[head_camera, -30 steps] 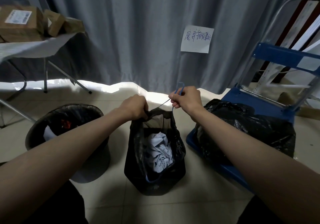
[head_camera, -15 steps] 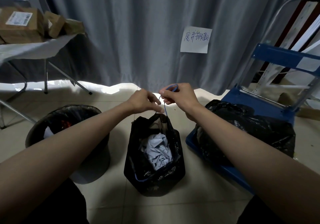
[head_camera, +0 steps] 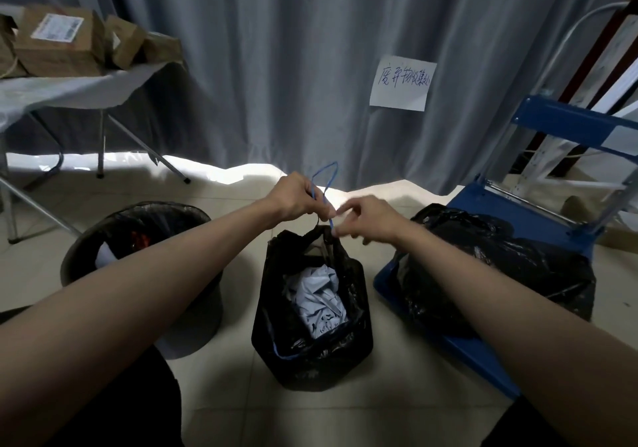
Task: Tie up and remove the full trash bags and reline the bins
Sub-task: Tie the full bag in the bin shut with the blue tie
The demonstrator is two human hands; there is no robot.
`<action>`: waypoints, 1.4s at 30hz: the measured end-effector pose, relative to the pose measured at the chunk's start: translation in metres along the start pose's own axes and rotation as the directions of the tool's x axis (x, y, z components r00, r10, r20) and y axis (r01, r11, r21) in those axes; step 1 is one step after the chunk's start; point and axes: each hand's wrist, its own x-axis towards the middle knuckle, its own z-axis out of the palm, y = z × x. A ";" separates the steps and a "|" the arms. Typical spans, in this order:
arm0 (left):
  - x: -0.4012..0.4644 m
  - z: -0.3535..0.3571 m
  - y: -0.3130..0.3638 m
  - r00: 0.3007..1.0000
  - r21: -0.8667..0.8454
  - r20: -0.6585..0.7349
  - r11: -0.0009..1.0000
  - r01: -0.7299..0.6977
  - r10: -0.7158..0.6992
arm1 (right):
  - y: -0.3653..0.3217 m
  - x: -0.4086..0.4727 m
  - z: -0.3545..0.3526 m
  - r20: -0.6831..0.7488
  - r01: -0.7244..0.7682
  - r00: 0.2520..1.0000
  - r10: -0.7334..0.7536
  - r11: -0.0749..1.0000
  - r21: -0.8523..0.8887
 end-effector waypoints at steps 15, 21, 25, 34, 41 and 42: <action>-0.016 -0.021 -0.004 0.980 0.222 -0.030 0.954 0.200 -0.198 | 0.023 -0.017 0.024 -0.065 -0.065 0.997 0.042 0.904 -0.422; -0.045 -0.027 -0.010 0.894 0.475 0.173 0.830 0.293 -0.414 | 0.001 -0.050 0.043 0.114 0.170 0.985 -0.132 0.868 -0.467; -0.061 -0.020 -0.015 0.875 0.572 0.222 0.784 0.241 -0.431 | -0.008 -0.074 0.069 0.424 0.352 0.892 -0.156 0.828 -0.436; -0.089 0.008 -0.009 0.877 0.495 0.441 0.867 -0.063 -0.189 | 0.010 -0.080 0.080 0.417 0.411 0.891 -0.180 0.710 -0.572; -0.106 0.038 -0.015 0.911 0.617 0.393 0.770 -0.164 -0.122 | 0.016 -0.065 0.057 0.324 0.289 0.938 -0.120 0.788 -0.544; -0.106 0.040 -0.015 0.923 0.615 0.371 0.772 -0.162 -0.101 | 0.017 -0.065 0.057 0.327 0.285 0.938 -0.114 0.792 -0.541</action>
